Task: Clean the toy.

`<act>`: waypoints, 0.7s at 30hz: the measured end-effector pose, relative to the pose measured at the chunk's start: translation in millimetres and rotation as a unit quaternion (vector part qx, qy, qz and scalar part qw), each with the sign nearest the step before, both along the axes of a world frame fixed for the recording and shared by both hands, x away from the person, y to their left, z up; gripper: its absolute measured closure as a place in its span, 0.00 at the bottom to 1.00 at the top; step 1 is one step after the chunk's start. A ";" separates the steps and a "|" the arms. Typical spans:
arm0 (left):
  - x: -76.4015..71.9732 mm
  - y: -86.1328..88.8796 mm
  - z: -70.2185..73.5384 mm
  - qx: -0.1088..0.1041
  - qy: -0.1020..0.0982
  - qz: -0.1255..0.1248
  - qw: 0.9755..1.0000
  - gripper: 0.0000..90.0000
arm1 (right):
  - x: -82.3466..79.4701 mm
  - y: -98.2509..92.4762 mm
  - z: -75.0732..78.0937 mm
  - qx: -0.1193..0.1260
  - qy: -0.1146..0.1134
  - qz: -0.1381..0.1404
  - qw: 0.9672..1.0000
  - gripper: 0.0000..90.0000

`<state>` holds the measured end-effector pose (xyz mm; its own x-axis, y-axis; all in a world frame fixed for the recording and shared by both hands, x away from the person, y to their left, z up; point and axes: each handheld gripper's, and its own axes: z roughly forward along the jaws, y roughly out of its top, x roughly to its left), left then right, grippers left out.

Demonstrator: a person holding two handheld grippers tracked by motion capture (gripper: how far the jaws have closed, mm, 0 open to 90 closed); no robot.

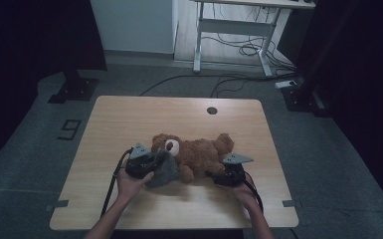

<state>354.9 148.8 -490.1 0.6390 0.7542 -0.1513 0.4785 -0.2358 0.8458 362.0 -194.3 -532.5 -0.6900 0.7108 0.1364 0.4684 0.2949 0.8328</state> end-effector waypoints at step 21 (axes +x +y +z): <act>21.5 -102.3 14.6 0.053 -0.035 -0.030 0.998 0.90 | 14.3 3.7 -7.6 -0.004 -0.018 -0.017 1.000 0.60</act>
